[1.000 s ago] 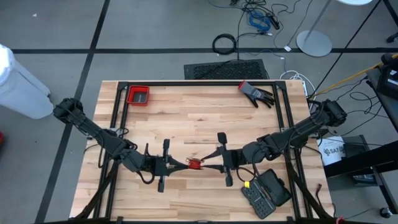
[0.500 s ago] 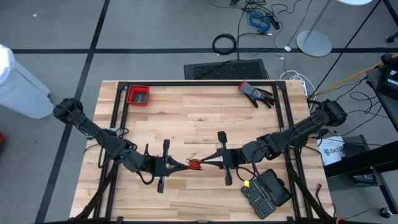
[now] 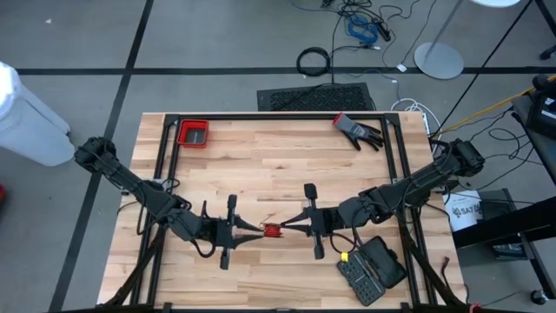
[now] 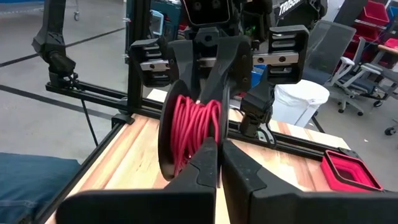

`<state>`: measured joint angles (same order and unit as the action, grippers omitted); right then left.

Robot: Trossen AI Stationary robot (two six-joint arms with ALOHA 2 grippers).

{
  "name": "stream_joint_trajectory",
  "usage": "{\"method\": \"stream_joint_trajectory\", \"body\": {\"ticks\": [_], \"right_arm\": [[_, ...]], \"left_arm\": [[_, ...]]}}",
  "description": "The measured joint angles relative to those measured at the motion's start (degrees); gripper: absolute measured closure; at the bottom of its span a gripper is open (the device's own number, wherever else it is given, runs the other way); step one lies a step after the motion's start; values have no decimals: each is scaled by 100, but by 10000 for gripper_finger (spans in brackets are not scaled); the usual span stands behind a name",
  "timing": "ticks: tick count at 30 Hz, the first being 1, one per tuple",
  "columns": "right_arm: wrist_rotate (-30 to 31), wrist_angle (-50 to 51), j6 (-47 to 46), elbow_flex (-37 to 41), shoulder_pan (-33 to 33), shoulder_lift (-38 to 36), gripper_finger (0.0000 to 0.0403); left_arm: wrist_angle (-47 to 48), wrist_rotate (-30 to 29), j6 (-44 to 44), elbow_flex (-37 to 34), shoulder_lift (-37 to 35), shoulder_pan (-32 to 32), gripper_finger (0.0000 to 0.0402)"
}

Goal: Coil cords
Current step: Coil the red wire onto the spool

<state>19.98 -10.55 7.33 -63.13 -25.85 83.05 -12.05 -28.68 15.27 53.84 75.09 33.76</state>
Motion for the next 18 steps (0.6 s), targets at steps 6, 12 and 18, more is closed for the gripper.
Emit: {"method": "stream_joint_trajectory", "body": {"ticks": [6,12,18], "right_arm": [[236,5,-11,0,-4,-12,403],[286,-152,-46,0,-2,-88,403],[378,-133,-66,0,-22,-197,403]], "left_arm": [[0,-99,4,0,0,2,291],[-9,-739,25,0,0,67,288],[-78,-943,229,0,0,213,288]]}}
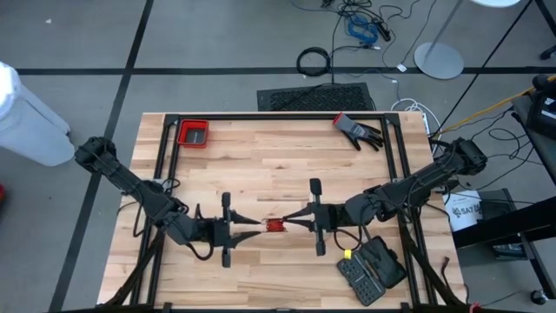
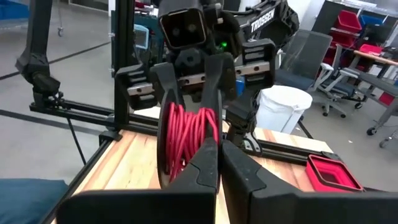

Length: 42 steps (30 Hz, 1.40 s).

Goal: Coil cords
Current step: Coil the red wire onto the spool

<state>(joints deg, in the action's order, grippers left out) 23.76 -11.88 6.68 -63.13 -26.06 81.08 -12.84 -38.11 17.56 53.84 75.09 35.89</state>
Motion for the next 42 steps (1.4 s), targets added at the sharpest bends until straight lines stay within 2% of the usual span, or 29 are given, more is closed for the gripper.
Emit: {"method": "stream_joint_trajectory", "body": {"ticks": [4,11,17,23,32,38,42], "right_arm": [[22,9,0,0,2,-2,403],[42,-11,-2,0,2,-2,403],[316,-22,-2,0,2,-52,403],[333,-35,6,0,-56,-198,403],[335,-60,49,0,-213,-352,403],[339,-179,151,0,-256,-349,403],[339,-177,151,-1,-260,-359,403]], "left_arm": [[-38,-23,123,0,0,50,288],[-35,-496,94,0,0,52,288],[-14,-494,-65,0,0,52,288],[21,-437,-96,0,0,67,288],[47,-429,-611,0,0,-179,288],[103,480,-677,0,221,-368,288],[-32,486,-679,0,375,-517,288]]}}
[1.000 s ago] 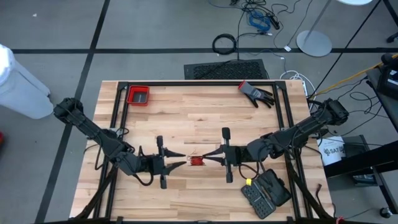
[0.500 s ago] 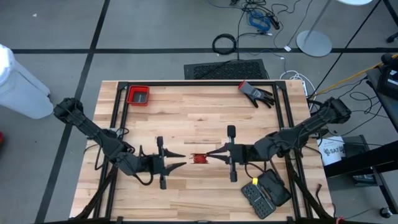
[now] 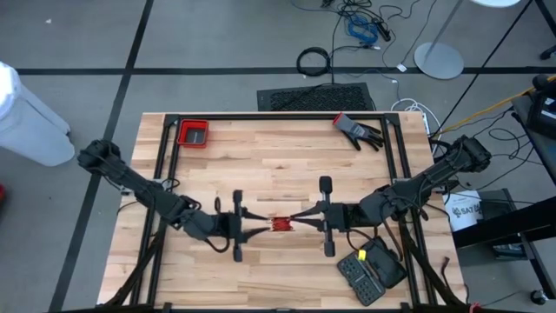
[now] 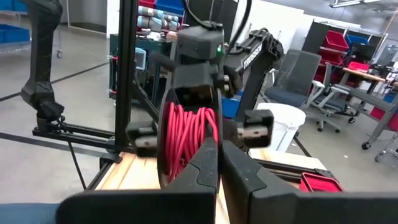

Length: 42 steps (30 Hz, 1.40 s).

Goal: Coil cords
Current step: Coil the red wire onto the spool

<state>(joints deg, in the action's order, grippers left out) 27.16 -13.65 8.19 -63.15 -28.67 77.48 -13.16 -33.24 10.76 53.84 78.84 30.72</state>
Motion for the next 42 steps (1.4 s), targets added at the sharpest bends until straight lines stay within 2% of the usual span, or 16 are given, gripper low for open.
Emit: {"method": "stream_joint_trajectory", "body": {"ticks": [14,21,42], "right_arm": [[0,-3,24,-1,2,-3,403],[2,-3,24,1,2,-3,403],[2,14,59,1,4,-3,403]], "left_arm": [[-38,-330,-161,0,130,-258,288],[348,-775,-435,0,130,-265,288],[-15,-411,-569,0,280,-383,288]]}}
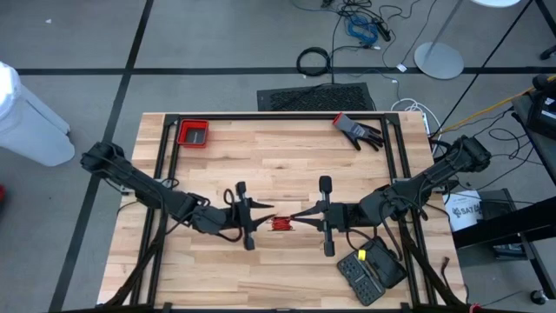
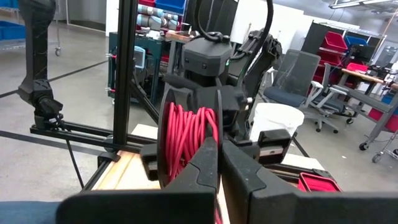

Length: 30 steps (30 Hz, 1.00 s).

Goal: Coil cords
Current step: Coil the red wire onto the spool

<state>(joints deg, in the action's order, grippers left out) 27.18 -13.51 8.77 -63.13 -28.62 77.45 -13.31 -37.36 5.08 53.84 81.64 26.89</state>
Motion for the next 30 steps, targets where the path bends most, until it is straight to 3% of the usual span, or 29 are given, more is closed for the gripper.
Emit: {"method": "stream_joint_trajectory", "body": {"ticks": [8,30], "right_arm": [[0,3,-3,0,0,0,403],[0,69,46,0,-4,-44,403]], "left_arm": [[-563,458,188,0,422,-135,288],[-545,141,429,0,462,-157,288]]}}
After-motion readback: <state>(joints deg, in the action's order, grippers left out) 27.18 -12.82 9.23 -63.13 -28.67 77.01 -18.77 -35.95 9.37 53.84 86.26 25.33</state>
